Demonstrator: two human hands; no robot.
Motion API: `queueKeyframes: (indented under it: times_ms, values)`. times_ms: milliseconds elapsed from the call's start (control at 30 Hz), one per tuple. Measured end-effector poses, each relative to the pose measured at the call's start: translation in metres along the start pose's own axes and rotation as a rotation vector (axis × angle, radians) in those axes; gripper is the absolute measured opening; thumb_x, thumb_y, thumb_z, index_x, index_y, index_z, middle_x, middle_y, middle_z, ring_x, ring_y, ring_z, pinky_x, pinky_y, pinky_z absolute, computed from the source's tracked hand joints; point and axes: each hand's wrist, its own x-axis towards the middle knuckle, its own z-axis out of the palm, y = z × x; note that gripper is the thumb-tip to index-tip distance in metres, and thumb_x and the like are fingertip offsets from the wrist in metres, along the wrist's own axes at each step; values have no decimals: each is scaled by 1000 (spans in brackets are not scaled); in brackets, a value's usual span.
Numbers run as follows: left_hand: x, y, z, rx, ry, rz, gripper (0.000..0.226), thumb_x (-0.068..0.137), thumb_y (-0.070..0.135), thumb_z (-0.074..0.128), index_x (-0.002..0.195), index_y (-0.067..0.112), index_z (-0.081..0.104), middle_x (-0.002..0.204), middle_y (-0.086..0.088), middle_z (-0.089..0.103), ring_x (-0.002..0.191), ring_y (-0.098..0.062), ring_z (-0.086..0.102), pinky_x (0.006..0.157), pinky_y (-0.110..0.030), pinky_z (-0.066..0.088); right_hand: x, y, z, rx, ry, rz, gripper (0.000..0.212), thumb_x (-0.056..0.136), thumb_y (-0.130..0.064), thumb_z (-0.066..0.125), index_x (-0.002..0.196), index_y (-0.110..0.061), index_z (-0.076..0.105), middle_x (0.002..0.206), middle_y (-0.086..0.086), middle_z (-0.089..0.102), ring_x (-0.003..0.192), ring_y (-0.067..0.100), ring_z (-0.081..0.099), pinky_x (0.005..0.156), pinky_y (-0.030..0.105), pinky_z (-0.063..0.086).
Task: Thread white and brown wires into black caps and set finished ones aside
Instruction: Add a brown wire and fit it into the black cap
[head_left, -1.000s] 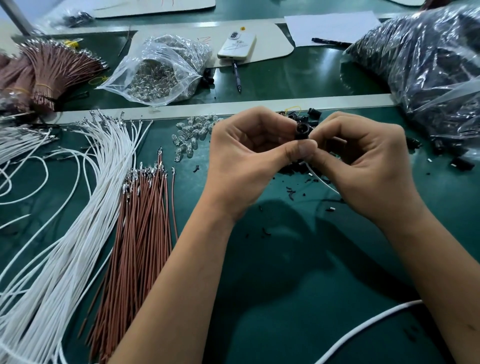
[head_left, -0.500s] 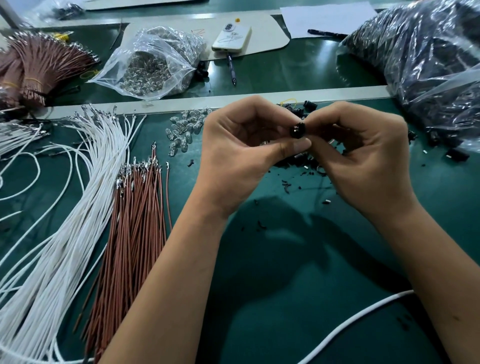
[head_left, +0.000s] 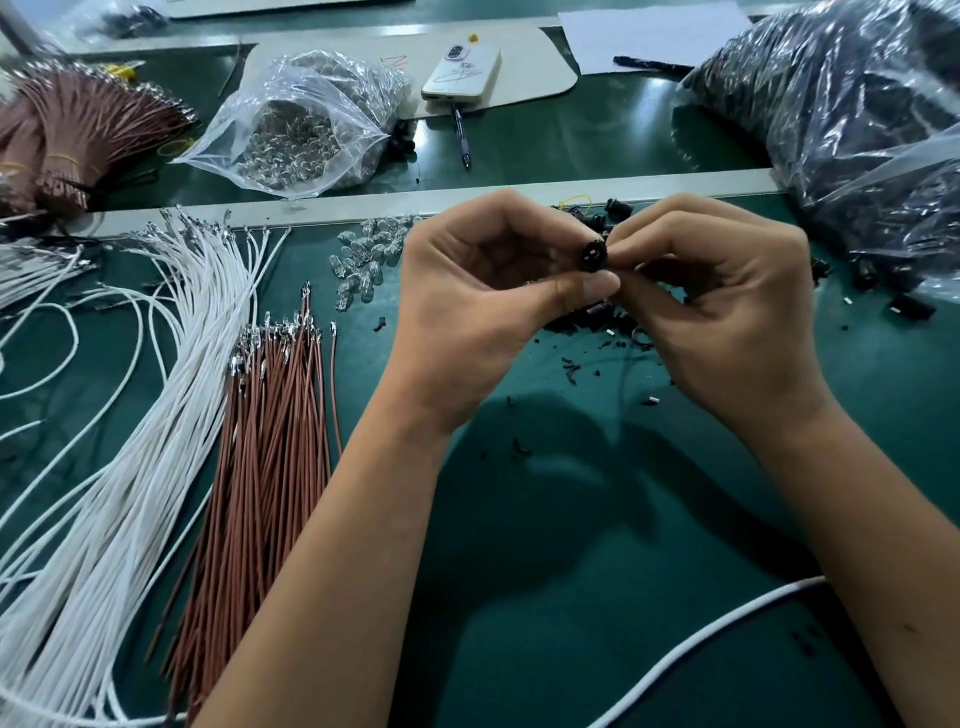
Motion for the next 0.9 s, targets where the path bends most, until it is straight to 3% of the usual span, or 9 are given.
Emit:
queueKeyframes:
  times_ms: [300, 667, 800, 900]
  values:
    - [0, 0, -1, -2, -29, 21, 35, 66, -20, 78, 88, 4, 68, 83, -13, 69, 79, -23, 65, 79, -36, 56, 0, -1, 0, -6, -2, 16, 11, 89, -5, 81, 90, -12, 73, 91, 10, 72, 83, 19, 71, 72, 36, 58]
    - [0, -1, -1, -31, -44, 73, 37, 65, -21, 77, 89, 5, 67, 83, -13, 67, 79, -22, 65, 77, -32, 55, -2, 3, 2, 4, -21, 51, 7, 89, -3, 78, 86, -8, 73, 89, 11, 71, 82, 24, 69, 70, 46, 56]
    - [1, -5, -2, -114, 86, -27, 27, 70, -18, 75, 84, 3, 66, 77, -6, 70, 70, -14, 66, 72, -26, 56, -2, 2, 4, -6, -35, 98, 13, 92, -10, 79, 83, -6, 71, 83, 9, 69, 75, 25, 66, 65, 43, 54]
    - [3, -6, -5, -167, 167, -187, 22, 77, 0, 78, 97, 8, 71, 76, -2, 69, 69, -12, 63, 74, -25, 53, -3, 0, 3, -14, -83, 143, 12, 93, -11, 77, 85, -4, 71, 78, 2, 68, 70, 11, 62, 64, 28, 51]
